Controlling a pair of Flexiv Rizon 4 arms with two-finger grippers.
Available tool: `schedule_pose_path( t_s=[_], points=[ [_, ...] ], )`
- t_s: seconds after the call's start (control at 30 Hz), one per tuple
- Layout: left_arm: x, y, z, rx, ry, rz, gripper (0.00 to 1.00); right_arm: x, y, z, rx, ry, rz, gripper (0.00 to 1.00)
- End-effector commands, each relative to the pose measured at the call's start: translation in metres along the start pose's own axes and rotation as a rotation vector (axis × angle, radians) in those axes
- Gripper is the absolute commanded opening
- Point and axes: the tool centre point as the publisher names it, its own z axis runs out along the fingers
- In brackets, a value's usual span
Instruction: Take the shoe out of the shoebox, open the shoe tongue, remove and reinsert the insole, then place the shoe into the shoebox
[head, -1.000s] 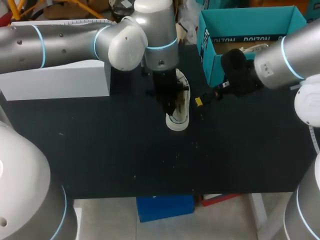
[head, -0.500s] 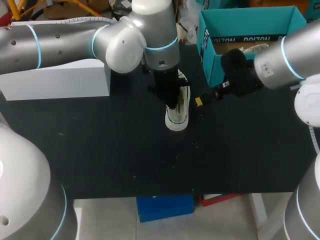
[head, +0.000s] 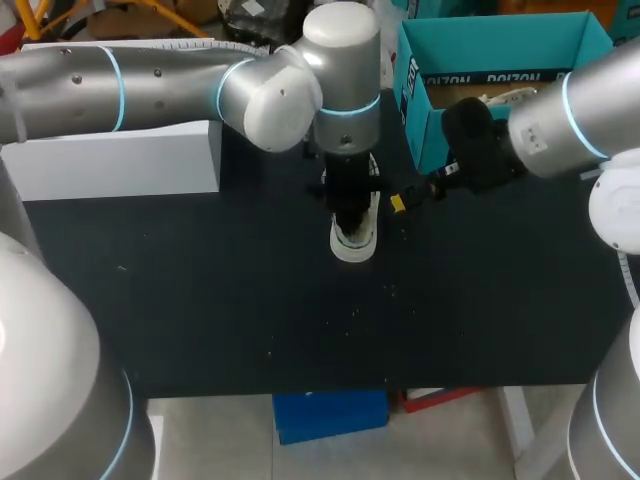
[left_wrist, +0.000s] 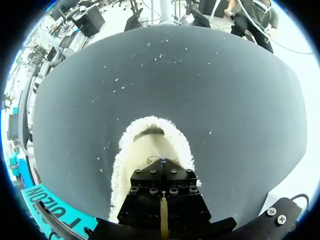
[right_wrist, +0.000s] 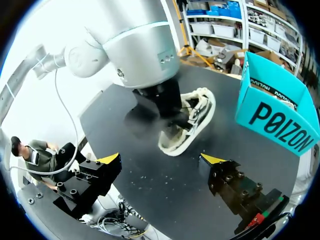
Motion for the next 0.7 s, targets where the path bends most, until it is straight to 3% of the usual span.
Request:
schedule_pose_path(
  t_s=[0.03, 0.2, 0.3, 0.7],
  points=[
    [0.004, 0.001, -0.018, -0.053, -0.018, -0.005, 0.00, 0.000, 0.001, 0.000, 0.002, 0.000, 0.001, 1.00],
    [0.011, 0.006, -0.054, -0.209, -0.046, -0.026, 0.00, 0.000, 0.001, 0.000, 0.002, 0.000, 0.001, 1.00],
    [0.013, 0.006, -0.066, -0.263, -0.075, -0.033, 0.00, 0.000, 0.001, 0.000, 0.002, 0.000, 0.001, 1.00],
    [0.030, -0.005, -0.094, -0.270, -0.297, -0.157, 0.00, 0.000, 0.001, 0.000, 0.002, 0.000, 0.001, 1.00]
  ],
)
